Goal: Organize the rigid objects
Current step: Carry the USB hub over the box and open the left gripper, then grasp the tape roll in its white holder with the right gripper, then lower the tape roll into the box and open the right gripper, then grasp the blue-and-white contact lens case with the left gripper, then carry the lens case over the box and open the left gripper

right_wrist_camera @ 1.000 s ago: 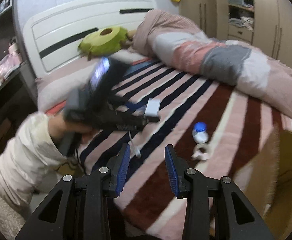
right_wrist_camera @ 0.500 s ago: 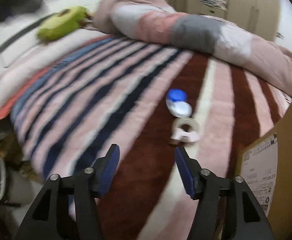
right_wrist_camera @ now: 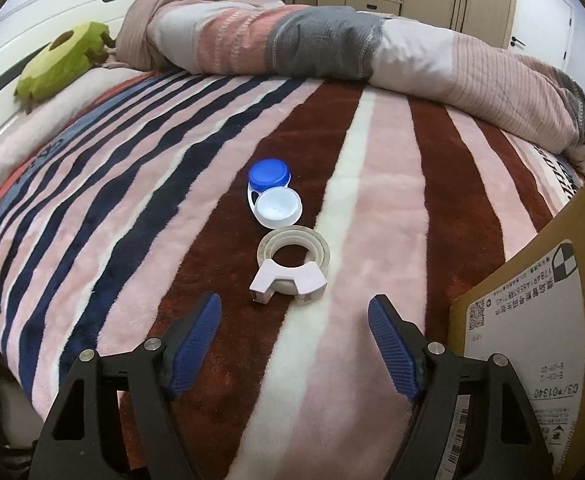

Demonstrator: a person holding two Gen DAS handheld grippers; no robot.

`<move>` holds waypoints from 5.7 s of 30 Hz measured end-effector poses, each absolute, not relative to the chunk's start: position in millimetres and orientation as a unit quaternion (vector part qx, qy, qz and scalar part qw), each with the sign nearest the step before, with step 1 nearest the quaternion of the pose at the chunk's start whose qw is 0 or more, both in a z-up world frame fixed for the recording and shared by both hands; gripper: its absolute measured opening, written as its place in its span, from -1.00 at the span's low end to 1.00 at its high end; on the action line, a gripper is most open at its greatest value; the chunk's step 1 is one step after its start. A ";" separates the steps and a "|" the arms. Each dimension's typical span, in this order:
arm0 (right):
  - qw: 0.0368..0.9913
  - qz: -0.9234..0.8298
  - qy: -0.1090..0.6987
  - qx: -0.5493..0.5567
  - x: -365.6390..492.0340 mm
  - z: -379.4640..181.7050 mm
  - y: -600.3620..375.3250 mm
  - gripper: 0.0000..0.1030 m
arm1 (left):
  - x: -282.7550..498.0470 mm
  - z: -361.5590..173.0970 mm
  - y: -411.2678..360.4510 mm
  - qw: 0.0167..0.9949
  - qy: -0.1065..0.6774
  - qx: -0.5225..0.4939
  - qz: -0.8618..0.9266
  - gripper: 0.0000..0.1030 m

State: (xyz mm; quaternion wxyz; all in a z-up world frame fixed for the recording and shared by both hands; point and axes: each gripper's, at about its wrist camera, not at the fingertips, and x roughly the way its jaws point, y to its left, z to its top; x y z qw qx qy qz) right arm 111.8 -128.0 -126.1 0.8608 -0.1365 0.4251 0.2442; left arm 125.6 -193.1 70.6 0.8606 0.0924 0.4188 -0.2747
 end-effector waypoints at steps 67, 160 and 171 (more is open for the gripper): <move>0.894 0.231 0.363 -0.123 81.4 42.6 -272.5 -0.32 | 90.6 -62.8 24.4 0.901 0.420 -0.024 -0.103 0.57; 0.796 0.394 0.437 -0.144 43.9 -93.8 -133.4 -0.03 | 91.0 77.4 -129.4 0.896 0.347 0.103 -0.258 -0.44; 0.788 0.402 0.444 -0.142 44.7 -99.9 -153.0 -0.02 | 117.2 55.6 -199.8 0.873 0.398 0.099 -0.262 0.19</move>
